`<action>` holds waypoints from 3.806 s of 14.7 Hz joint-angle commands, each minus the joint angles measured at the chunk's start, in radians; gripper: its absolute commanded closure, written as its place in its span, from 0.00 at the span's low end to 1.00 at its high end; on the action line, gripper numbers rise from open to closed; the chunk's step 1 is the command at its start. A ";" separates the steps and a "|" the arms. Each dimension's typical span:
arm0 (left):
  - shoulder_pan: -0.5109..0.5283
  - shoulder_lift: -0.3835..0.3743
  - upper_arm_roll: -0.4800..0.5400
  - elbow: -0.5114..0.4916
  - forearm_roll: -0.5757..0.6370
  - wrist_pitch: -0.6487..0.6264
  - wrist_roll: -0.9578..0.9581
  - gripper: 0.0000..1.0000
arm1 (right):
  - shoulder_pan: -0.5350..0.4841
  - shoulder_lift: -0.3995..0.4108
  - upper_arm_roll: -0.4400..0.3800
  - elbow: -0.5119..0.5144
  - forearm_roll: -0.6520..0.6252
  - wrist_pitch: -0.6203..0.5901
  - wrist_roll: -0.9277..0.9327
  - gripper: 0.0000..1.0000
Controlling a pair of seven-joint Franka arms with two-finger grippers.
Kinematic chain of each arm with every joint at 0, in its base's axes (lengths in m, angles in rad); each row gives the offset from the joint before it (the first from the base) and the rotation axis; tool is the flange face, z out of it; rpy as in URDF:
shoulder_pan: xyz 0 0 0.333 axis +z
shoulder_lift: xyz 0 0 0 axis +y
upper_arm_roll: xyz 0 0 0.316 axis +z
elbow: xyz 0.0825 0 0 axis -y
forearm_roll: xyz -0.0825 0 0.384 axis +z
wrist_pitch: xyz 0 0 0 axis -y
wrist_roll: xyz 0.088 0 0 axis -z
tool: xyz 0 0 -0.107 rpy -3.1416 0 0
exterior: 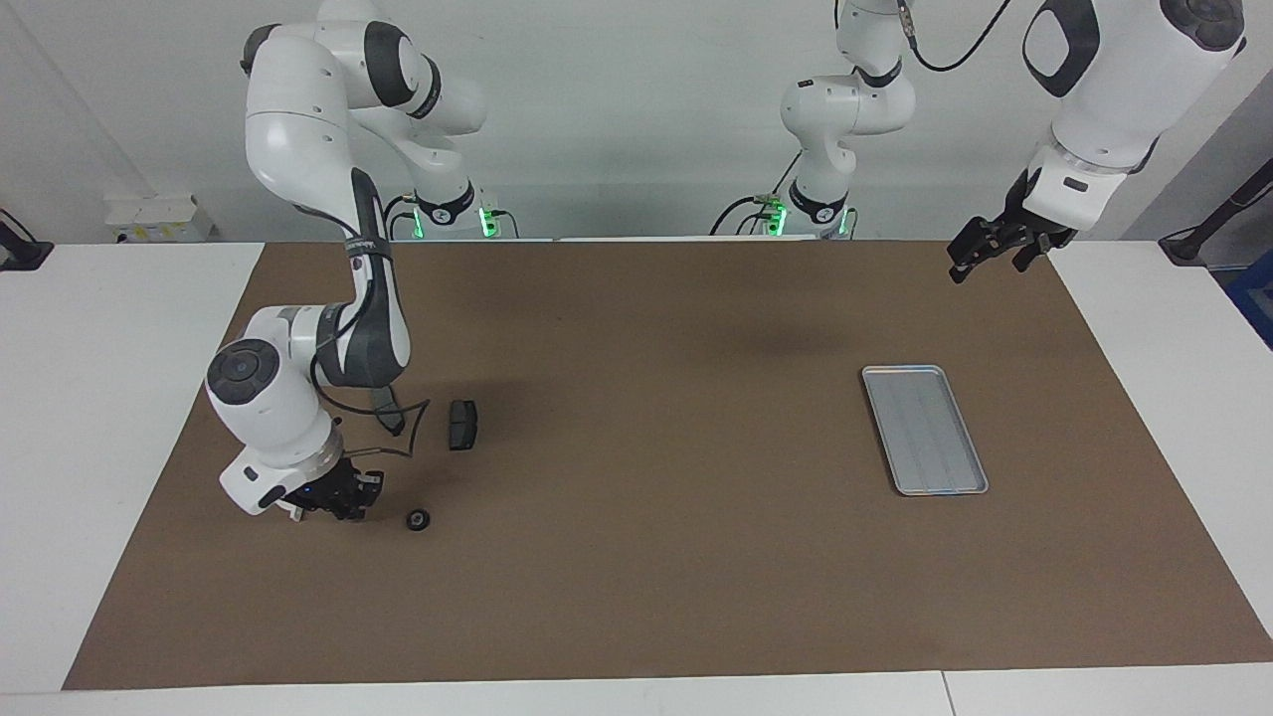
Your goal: Place bearing gear from tray to pile
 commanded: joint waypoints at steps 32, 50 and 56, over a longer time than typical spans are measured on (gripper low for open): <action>-0.010 -0.031 0.009 -0.036 -0.011 0.019 0.006 0.00 | 0.037 -0.515 0.039 0.004 0.044 -0.532 -0.010 0.00; -0.010 -0.031 0.009 -0.036 -0.011 0.019 0.008 0.00 | 0.167 -0.616 -0.137 0.003 0.117 -0.668 -0.013 0.00; -0.010 -0.031 0.009 -0.036 -0.011 0.017 0.008 0.00 | 0.163 -0.616 -0.134 0.007 0.091 -0.664 -0.039 0.00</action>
